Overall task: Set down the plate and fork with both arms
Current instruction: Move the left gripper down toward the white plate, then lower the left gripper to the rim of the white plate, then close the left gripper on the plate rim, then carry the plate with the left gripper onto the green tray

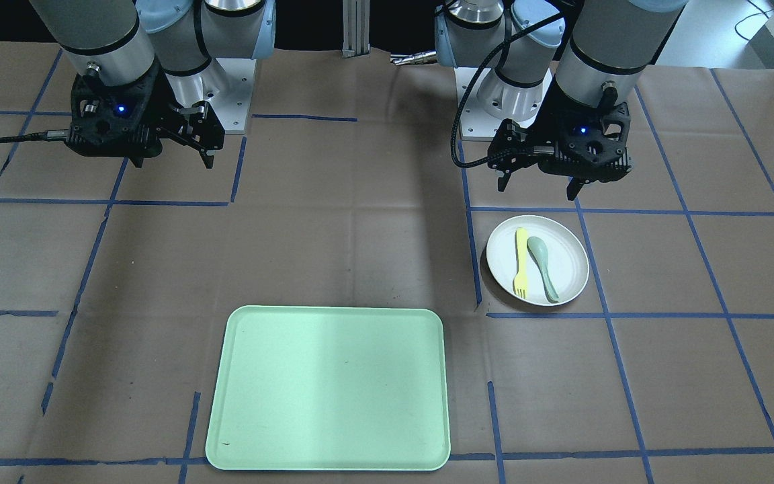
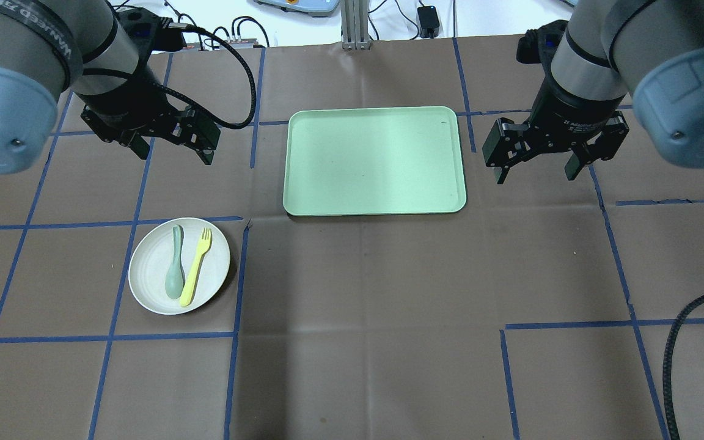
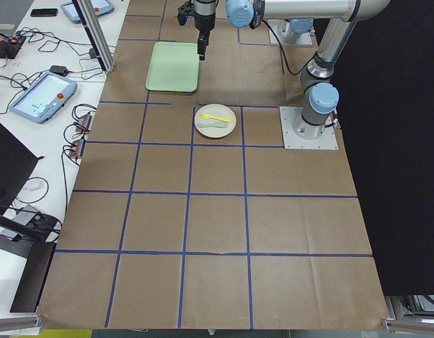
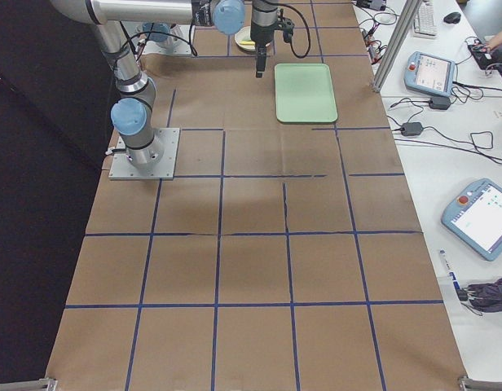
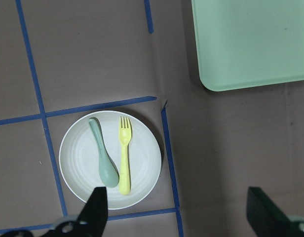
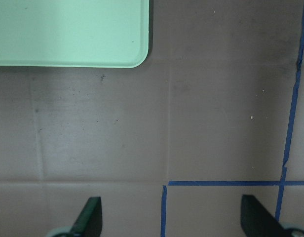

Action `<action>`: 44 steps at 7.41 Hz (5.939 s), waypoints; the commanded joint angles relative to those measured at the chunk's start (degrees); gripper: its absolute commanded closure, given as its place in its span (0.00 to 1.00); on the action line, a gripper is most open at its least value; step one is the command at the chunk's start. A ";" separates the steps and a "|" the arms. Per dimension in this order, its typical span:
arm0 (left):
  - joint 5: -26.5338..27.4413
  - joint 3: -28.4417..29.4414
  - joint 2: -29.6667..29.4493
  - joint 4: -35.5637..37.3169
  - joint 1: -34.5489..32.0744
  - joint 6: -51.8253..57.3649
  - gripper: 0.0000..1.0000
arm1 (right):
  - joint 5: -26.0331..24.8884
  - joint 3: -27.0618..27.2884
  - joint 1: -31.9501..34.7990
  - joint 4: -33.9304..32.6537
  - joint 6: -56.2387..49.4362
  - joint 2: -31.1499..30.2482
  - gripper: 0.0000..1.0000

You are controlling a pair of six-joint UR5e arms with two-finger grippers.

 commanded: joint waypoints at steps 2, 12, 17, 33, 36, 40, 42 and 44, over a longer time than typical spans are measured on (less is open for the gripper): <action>0.13 -1.55 -0.74 0.01 4.30 0.21 0.00 | 0.00 0.00 0.00 -0.08 0.09 0.00 0.00; -0.66 -21.87 -10.64 24.18 21.81 12.66 0.00 | 0.00 0.00 0.00 -0.08 0.00 0.09 0.00; -8.76 -21.69 -17.52 28.99 25.85 23.28 0.00 | 0.00 0.00 -0.09 -0.08 0.00 0.09 0.00; -9.19 -22.57 -18.15 23.22 30.42 29.48 0.83 | 0.00 0.00 0.00 -0.08 0.00 0.00 0.00; -9.28 -22.48 -17.54 22.96 30.52 29.74 0.96 | 0.00 0.00 0.00 -0.08 0.09 0.09 0.00; -16.73 -21.52 -14.99 20.84 29.38 30.09 1.00 | 0.00 0.00 0.00 -0.08 0.00 0.00 0.00; -21.14 -19.59 -16.12 21.02 26.32 29.04 1.00 | 0.00 0.00 0.00 -0.08 0.00 0.09 0.00; -22.88 -14.60 -17.44 21.02 19.13 23.80 1.00 | 0.00 0.00 0.00 -0.08 0.09 0.00 0.00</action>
